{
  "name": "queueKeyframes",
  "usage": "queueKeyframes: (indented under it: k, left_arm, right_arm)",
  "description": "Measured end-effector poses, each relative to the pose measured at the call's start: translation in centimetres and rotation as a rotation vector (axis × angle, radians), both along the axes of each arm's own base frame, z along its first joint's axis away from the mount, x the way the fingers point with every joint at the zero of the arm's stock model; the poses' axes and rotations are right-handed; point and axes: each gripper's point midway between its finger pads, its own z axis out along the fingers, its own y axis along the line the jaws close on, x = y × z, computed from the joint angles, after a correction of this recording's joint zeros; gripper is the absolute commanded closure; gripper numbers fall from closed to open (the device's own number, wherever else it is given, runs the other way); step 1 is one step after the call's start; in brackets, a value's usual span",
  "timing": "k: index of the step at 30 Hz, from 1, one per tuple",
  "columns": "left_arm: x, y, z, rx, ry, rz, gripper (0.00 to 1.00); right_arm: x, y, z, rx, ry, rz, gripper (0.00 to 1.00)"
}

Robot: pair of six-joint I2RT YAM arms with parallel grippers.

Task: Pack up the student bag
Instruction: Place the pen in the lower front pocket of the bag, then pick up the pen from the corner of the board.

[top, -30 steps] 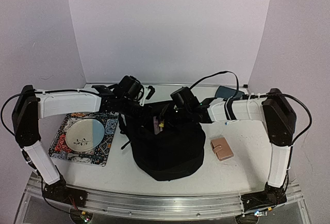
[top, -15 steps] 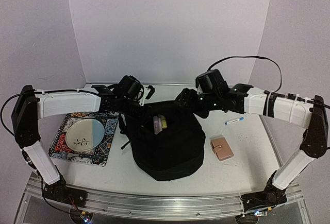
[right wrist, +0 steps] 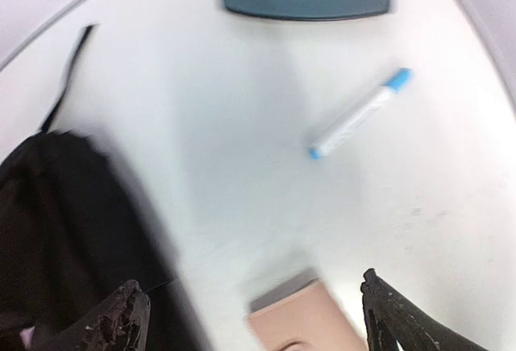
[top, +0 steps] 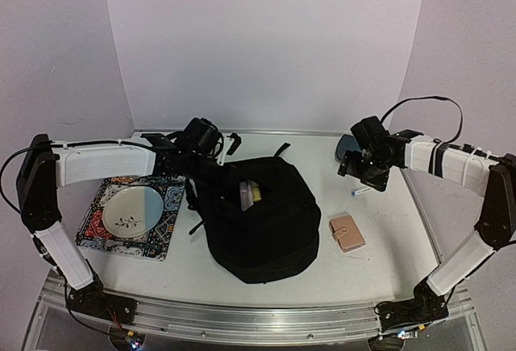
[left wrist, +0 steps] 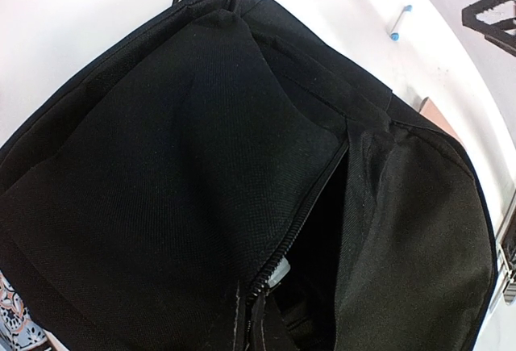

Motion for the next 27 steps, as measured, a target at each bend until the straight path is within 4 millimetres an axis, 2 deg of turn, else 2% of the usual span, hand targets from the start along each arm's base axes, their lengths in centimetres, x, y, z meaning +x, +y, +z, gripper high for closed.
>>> queueKeyframes:
  k: [2,5,8,15,18,21,27]
  left_arm:
    - [0.0,0.1,-0.1,0.002,0.0,0.0,1.0]
    - [0.0,0.2,-0.1,0.005,-0.002,0.004,1.0]
    - [0.0,0.2,0.0,0.006,-0.009,0.001,1.0]
    - [0.1,0.3,0.5,0.009,-0.026,0.001,1.0]
    - [0.1,0.4,0.6,0.008,-0.032,0.004,1.0]
    - [0.2,0.4,0.7,0.009,-0.034,0.006,1.0]
    - [0.2,0.4,0.8,0.008,-0.037,0.005,1.0]
  right_arm:
    - [0.4,-2.5,-0.7,-0.023,0.019,-0.059,0.07]
    - [1.2,-4.9,-1.6,-0.04,0.039,-0.119,0.07]
    - [2.2,-6.7,-4.0,-0.069,0.092,-0.167,0.09]
    - [5.0,-8.8,-10.7,-0.11,0.23,-0.214,0.16]
    - [5.6,-9.7,-12.8,-0.115,0.27,-0.231,0.2]
    - [6.1,-10.5,-14.1,-0.105,0.294,-0.243,0.23]
    - [7.5,-11.8,-15.1,-0.065,0.302,-0.249,0.28]
